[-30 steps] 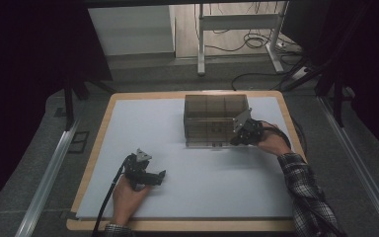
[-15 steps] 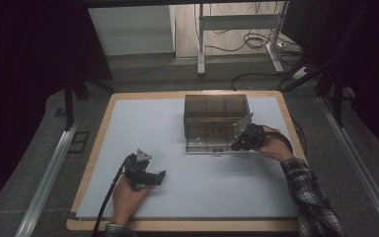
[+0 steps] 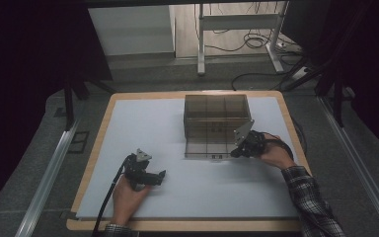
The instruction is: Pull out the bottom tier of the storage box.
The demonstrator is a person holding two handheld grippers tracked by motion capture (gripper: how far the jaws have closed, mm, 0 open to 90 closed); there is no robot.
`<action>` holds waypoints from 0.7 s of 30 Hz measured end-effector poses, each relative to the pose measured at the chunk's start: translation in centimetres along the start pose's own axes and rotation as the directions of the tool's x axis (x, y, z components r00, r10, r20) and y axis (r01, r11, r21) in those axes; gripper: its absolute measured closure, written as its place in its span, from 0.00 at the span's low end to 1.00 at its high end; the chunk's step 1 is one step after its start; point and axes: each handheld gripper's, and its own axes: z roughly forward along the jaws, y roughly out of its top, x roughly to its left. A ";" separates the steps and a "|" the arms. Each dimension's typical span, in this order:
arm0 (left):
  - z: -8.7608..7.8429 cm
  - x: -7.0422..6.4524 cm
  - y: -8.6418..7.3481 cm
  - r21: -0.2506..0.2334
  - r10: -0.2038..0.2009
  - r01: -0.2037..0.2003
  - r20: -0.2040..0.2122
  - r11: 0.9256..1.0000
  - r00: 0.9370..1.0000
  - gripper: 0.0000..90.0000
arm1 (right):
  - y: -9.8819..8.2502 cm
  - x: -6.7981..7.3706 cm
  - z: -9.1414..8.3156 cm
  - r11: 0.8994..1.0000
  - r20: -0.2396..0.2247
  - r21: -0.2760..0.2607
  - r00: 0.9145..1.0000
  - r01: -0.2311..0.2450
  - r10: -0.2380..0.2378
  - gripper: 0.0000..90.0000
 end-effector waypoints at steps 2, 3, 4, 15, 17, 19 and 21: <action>0.0 0.0 0.0 0.000 0.000 0.000 0.000 1.000 1.000 0.00 | -0.1 0.2 0.0 1.000 0.003 -0.005 1.000 -0.001 0.001 0.98; 0.0 0.0 0.0 0.000 0.000 0.000 0.000 1.000 1.000 0.00 | -0.1 0.2 0.0 1.000 0.003 -0.005 1.000 -0.001 0.001 0.98; 0.0 0.0 0.0 0.000 0.000 0.000 0.000 1.000 1.000 0.00 | -0.3 0.5 0.1 1.000 -0.006 -0.009 1.000 0.001 -0.001 0.98; 0.0 0.0 0.0 0.000 0.000 0.000 0.000 1.000 1.000 0.00 | -0.5 0.8 0.3 1.000 0.015 -0.026 1.000 0.006 -0.006 0.92; 0.0 0.0 0.0 -0.003 -0.003 0.003 -0.001 1.000 1.000 0.00 | -0.4 0.9 0.2 1.000 0.026 -0.025 1.000 0.007 -0.006 0.89; 0.0 0.0 0.0 -0.003 -0.003 0.003 -0.001 1.000 1.000 0.00 | -0.4 0.9 0.2 1.000 0.032 -0.028 0.999 0.002 -0.001 0.87; 0.0 0.0 0.0 -0.003 -0.004 0.004 -0.001 1.000 1.000 0.00 | -0.4 1.0 0.2 1.000 0.035 -0.029 0.999 0.001 0.000 0.87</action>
